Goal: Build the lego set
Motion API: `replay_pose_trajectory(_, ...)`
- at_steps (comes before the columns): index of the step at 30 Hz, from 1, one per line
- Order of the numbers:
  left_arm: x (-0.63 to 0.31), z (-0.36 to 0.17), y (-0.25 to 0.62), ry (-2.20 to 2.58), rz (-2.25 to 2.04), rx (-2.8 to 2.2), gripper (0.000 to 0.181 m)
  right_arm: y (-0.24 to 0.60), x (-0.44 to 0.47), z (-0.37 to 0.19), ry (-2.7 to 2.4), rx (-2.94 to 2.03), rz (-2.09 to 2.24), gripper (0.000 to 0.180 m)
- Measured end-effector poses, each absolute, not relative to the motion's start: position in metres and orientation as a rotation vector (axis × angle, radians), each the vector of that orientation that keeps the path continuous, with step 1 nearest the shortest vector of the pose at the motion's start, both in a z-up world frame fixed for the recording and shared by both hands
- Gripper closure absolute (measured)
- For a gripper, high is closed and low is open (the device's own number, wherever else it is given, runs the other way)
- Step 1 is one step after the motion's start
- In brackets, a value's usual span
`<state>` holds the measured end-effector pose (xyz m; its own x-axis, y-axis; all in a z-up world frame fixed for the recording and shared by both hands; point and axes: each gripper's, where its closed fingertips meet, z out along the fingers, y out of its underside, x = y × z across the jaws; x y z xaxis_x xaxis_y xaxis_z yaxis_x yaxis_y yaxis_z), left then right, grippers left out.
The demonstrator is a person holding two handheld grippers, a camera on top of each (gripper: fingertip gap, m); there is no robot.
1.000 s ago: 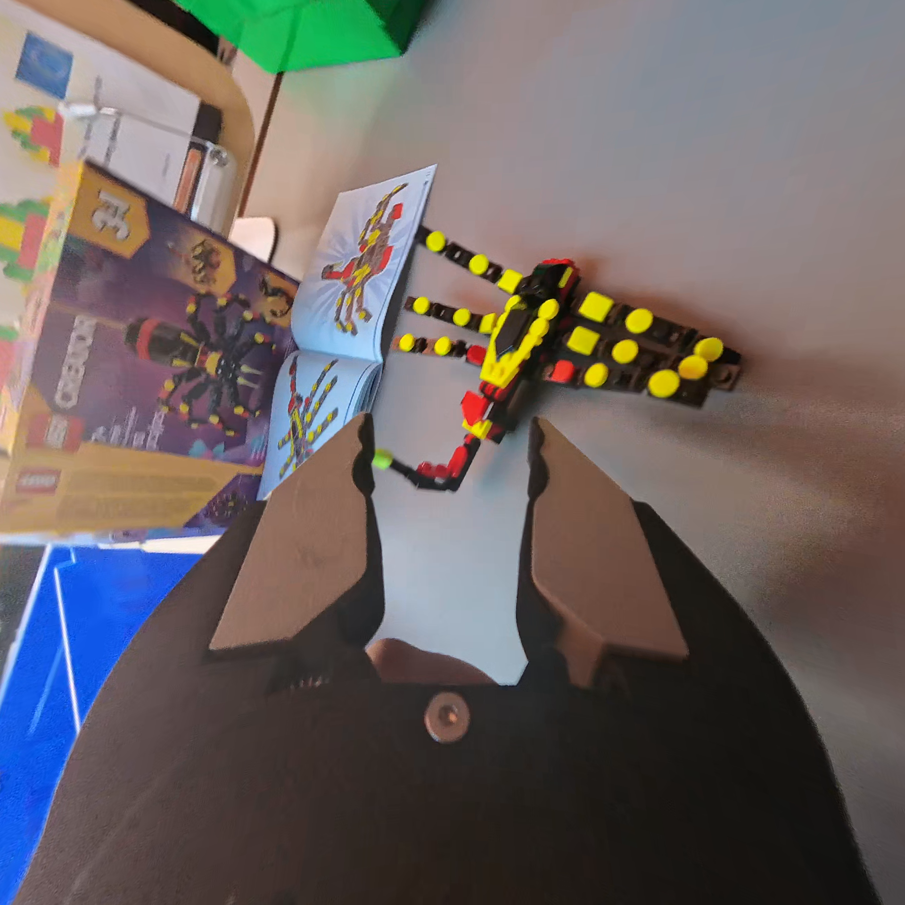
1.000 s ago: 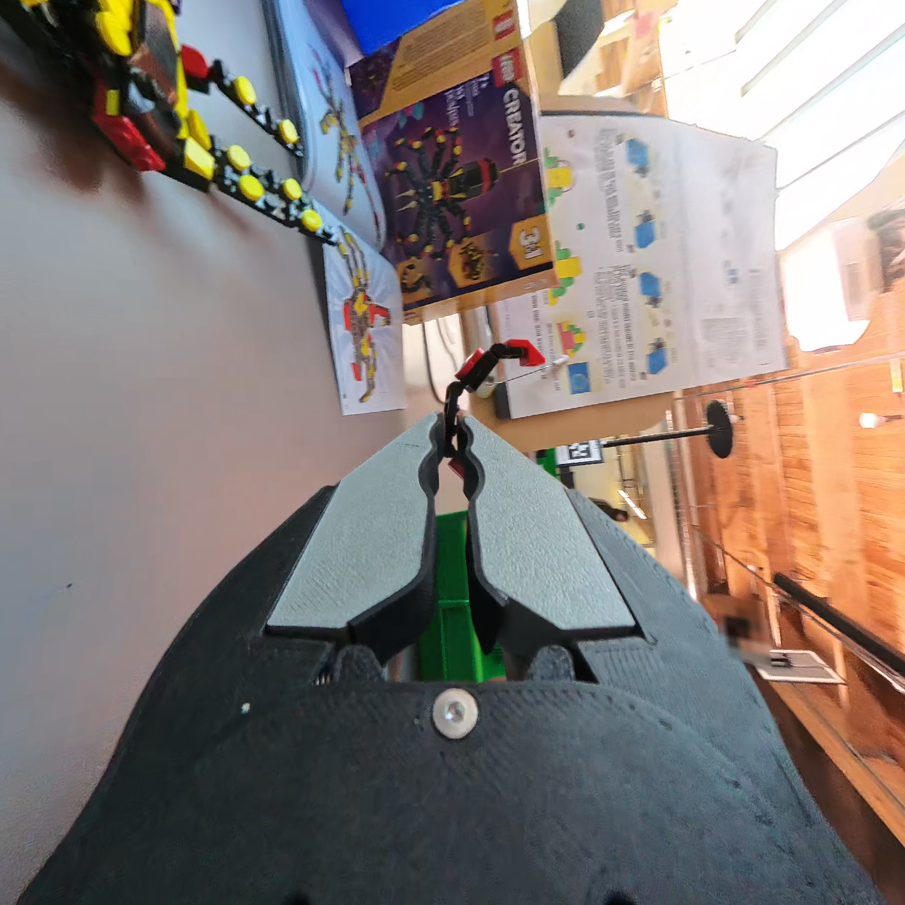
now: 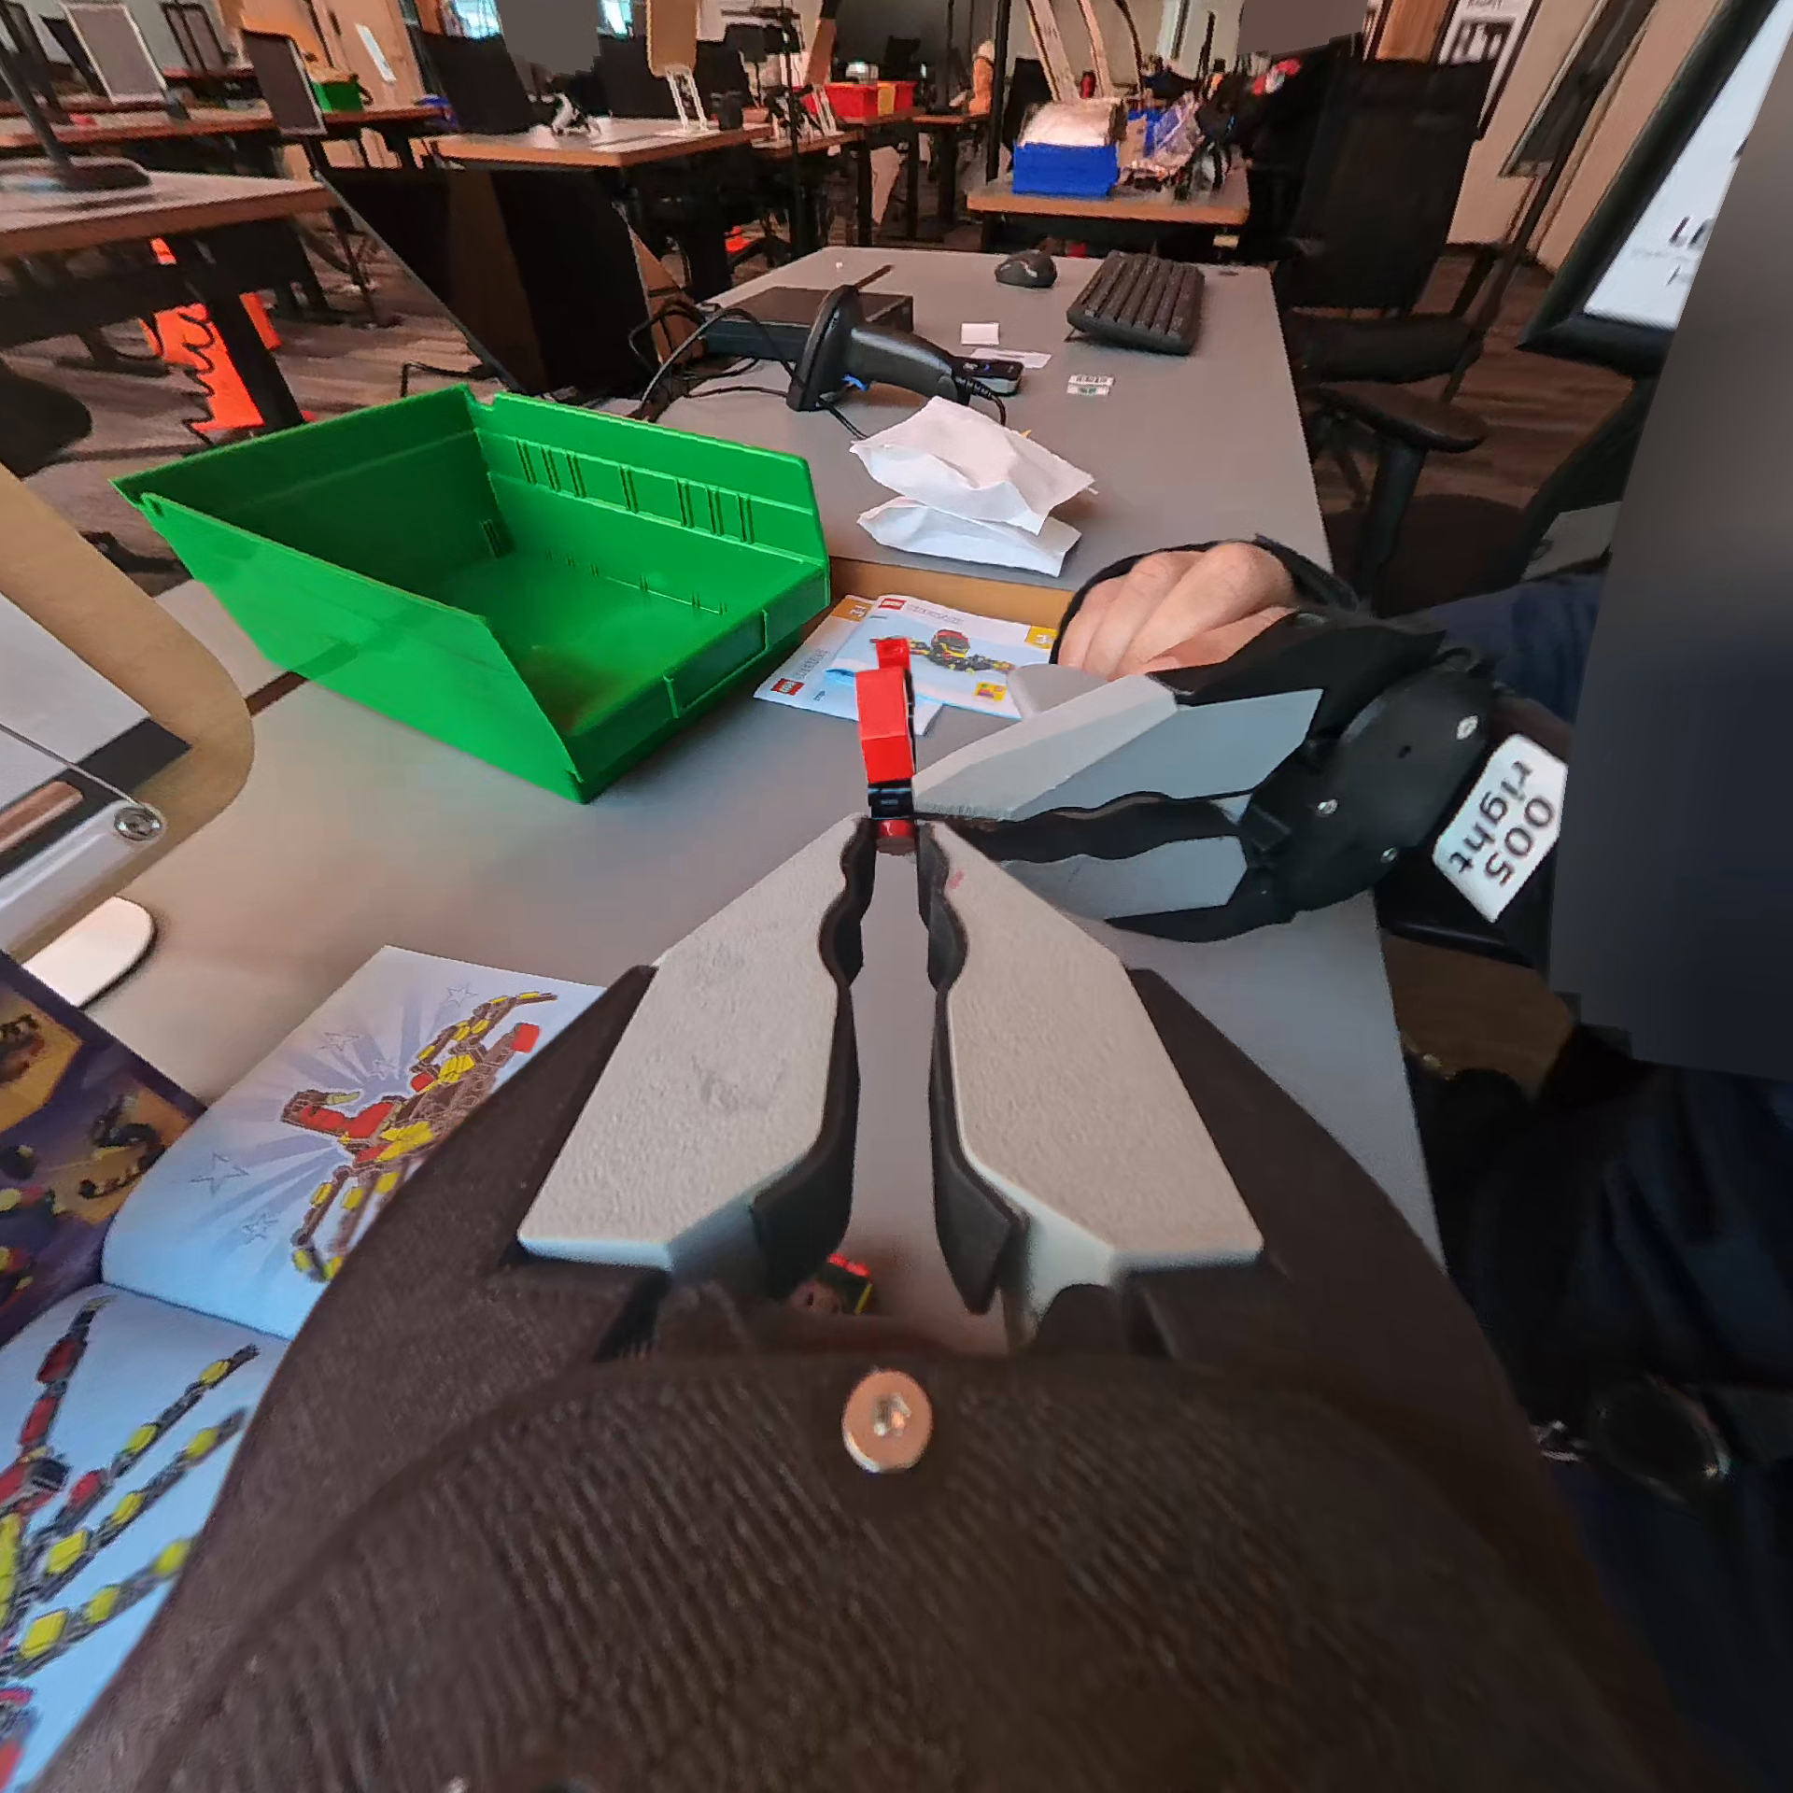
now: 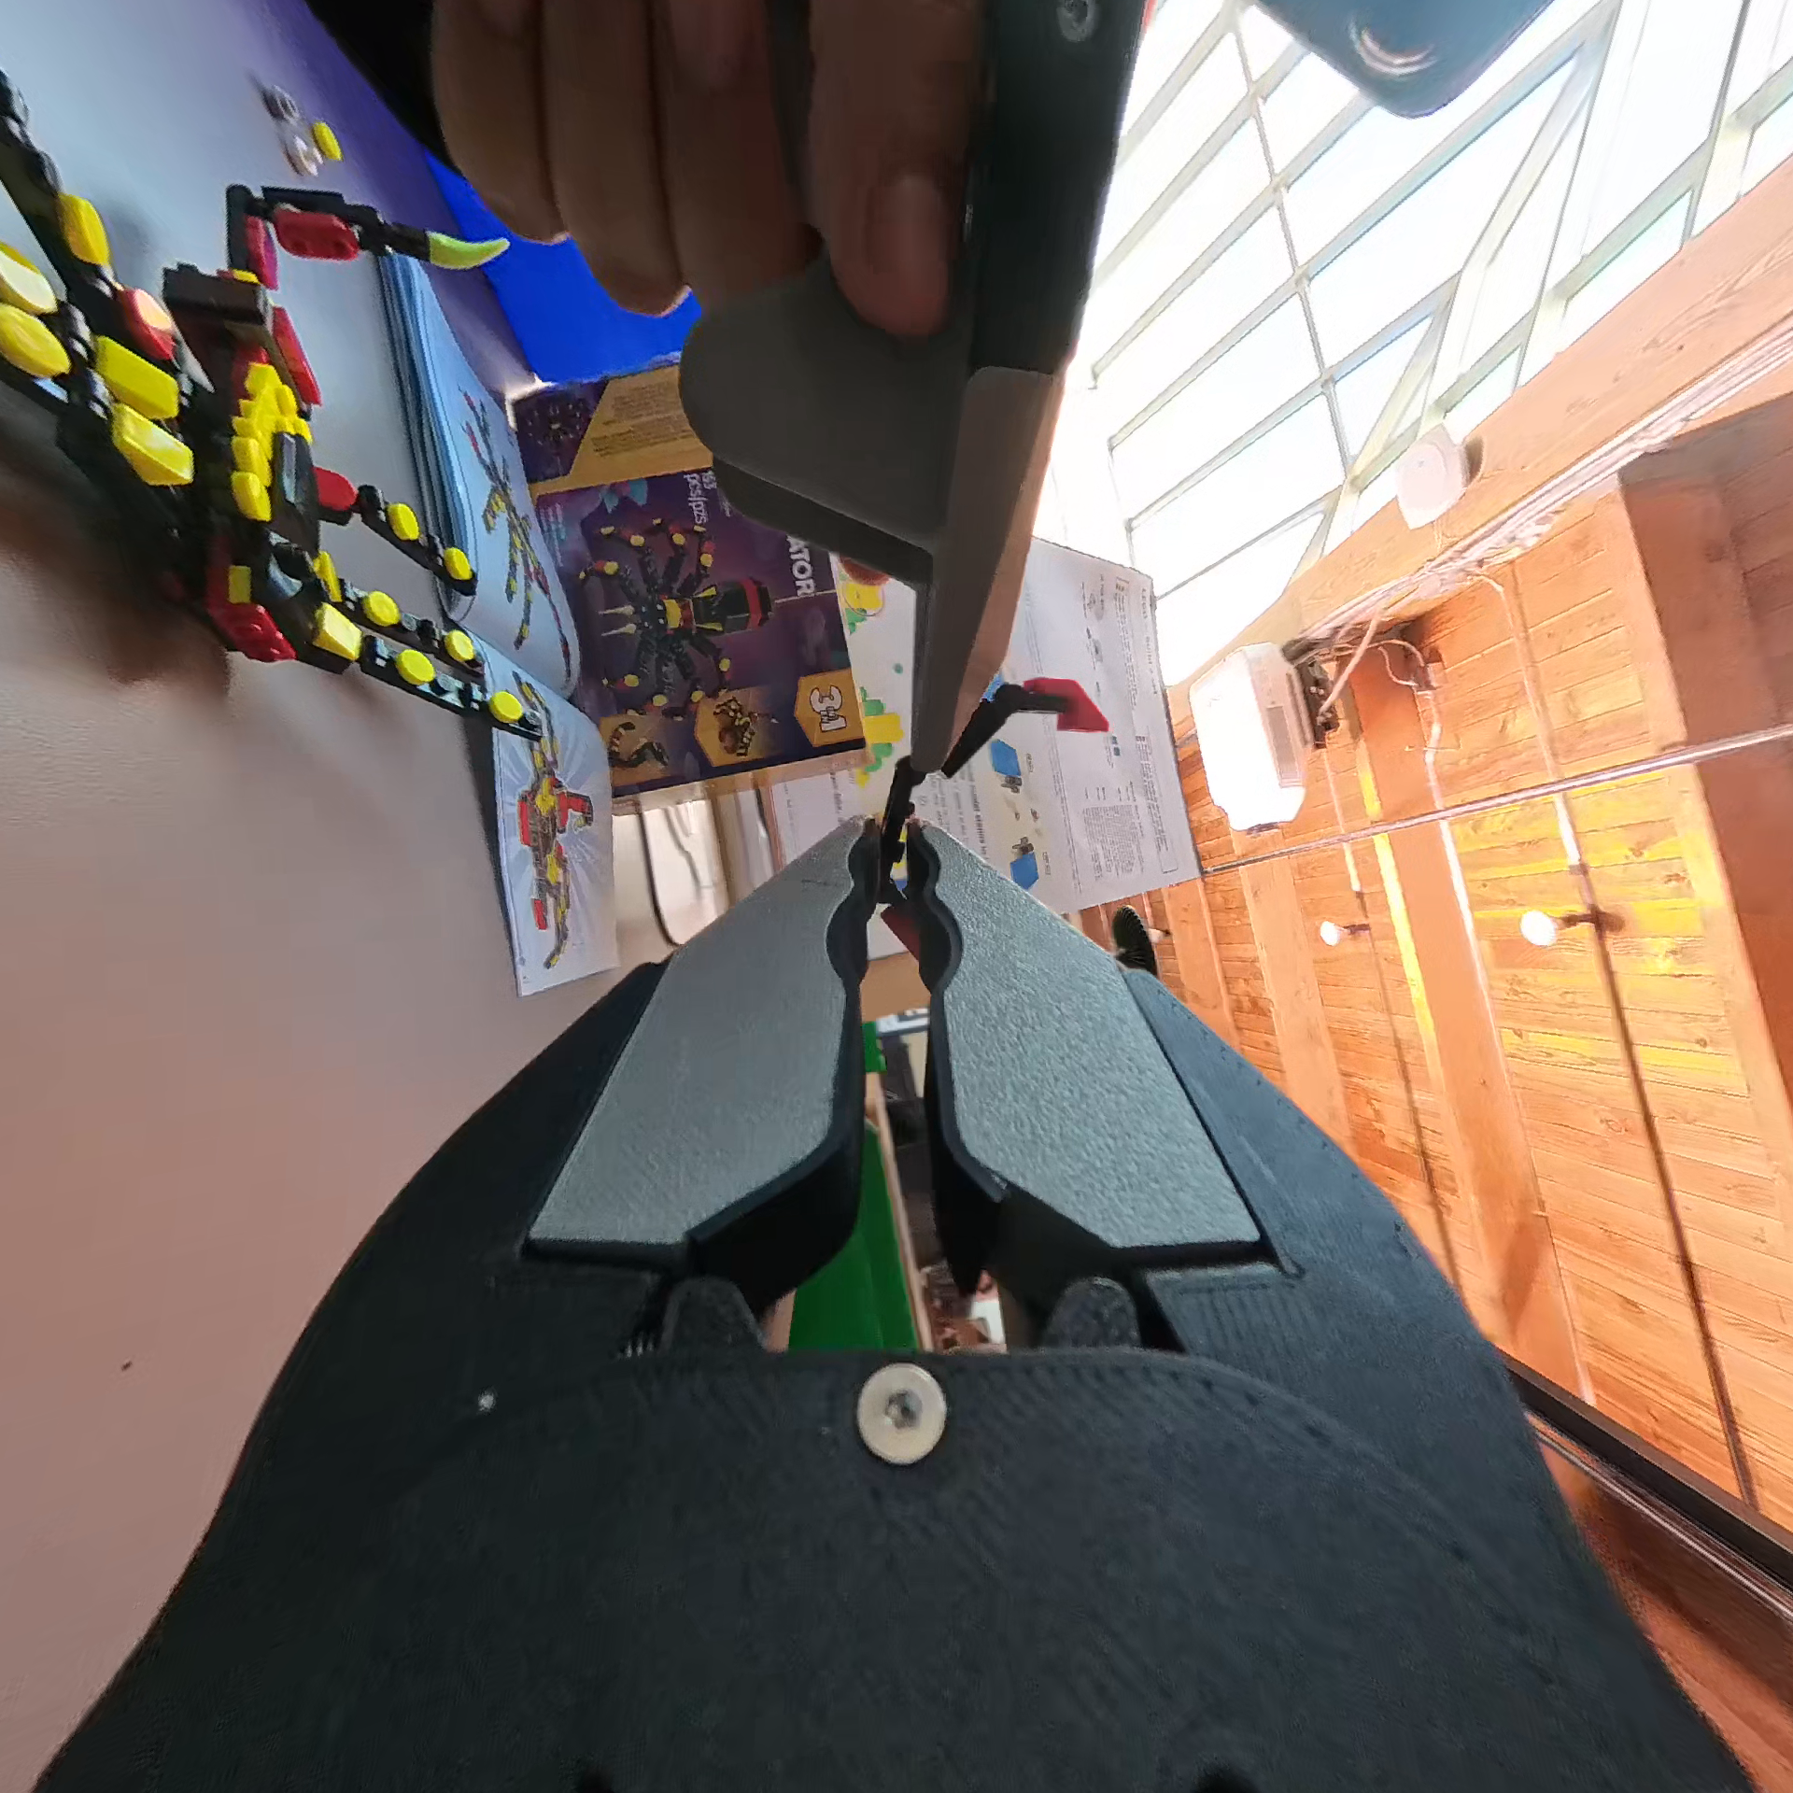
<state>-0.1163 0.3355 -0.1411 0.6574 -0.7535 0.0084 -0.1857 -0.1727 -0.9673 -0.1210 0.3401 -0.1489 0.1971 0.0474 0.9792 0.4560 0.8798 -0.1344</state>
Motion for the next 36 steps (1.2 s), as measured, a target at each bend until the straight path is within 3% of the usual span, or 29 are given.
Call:
replay_pose_trajectory(5, -0.129, -0.154, 0.336, 1.037, -0.237, -1.642, 0.176, 0.311, -0.127, -0.175, -1.584, -0.575, 0.210, 0.158)
replay_pose_trajectory(11, -0.132, -0.165, 0.325, 1.336, 0.117, -1.410, 0.176, 0.324, -0.120, -0.162, -1.577, -0.813, 0.536, 0.162)
replay_pose_trajectory(14, -0.123, -0.167, 0.316, 1.379, 0.076, -1.357, 0.176, 0.326, -0.123, -0.177, -1.654, -0.856, 0.520, 0.155)
replay_pose_trajectory(26, -0.113, -0.177, 0.314, 1.483, 0.115, -1.308, 0.176, 0.321, -0.124, -0.186, -1.700, -0.794, 0.417, 0.175)
replay_pose_trajectory(36, -0.113, -0.179, 0.314, 1.480, 0.105, -1.315, 0.176, 0.321, -0.126, -0.187, -1.701, -0.772, 0.371, 0.176)
